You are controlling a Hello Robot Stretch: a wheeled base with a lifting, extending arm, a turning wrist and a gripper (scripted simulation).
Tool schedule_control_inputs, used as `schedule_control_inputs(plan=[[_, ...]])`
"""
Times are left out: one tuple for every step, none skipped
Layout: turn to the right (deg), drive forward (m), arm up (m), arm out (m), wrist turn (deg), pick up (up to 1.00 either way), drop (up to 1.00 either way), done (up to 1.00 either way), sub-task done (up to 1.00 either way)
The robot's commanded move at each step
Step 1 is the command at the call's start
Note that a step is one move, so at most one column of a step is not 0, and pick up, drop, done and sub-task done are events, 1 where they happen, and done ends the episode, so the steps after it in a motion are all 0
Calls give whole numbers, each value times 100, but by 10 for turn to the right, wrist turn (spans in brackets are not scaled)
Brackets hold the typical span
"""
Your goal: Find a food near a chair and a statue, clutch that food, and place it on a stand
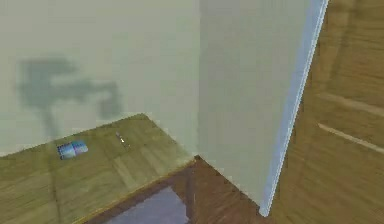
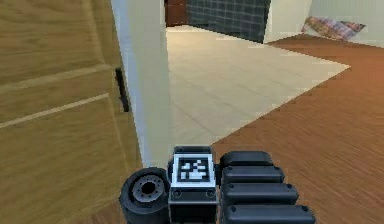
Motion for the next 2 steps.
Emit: schedule_control_inputs(plan=[[-240, 0, 0, 0, 0, 0, 0, 0, 0], [450, 0, 0, 0, 0, 0, 0, 0, 0]])
